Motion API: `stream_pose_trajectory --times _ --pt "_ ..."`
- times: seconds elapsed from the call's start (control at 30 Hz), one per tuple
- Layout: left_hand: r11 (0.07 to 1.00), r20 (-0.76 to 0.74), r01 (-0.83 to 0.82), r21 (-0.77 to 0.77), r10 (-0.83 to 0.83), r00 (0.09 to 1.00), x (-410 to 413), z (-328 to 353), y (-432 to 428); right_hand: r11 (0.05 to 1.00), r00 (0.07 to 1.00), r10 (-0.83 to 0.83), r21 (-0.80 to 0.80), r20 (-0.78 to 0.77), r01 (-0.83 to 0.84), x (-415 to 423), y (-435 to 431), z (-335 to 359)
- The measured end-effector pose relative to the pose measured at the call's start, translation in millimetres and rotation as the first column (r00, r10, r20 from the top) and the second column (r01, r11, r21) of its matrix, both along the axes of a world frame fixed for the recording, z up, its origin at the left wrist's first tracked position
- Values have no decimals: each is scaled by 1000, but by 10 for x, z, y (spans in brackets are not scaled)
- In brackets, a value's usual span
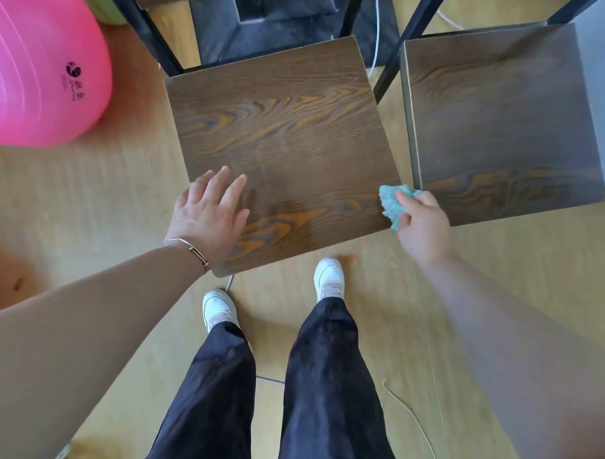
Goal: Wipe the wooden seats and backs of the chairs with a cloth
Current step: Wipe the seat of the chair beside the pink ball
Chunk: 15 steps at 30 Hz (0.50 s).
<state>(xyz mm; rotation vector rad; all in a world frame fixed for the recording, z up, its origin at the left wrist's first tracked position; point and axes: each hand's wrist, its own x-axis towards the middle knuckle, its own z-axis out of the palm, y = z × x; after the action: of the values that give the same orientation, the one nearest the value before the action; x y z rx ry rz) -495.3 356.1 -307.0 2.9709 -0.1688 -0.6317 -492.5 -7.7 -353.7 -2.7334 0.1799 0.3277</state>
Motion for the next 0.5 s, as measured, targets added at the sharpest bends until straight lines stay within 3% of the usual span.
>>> stream_pose_trajectory --times 0.13,0.5 --pt "999 -1 37 -6 -37 999 -57 -26 184 999 996 -35 -21 -86 33 -76 286 -155" --pt "997 -1 -82 -2 82 997 -199 -28 826 979 993 120 167 -19 -115 -640 1927 -196"
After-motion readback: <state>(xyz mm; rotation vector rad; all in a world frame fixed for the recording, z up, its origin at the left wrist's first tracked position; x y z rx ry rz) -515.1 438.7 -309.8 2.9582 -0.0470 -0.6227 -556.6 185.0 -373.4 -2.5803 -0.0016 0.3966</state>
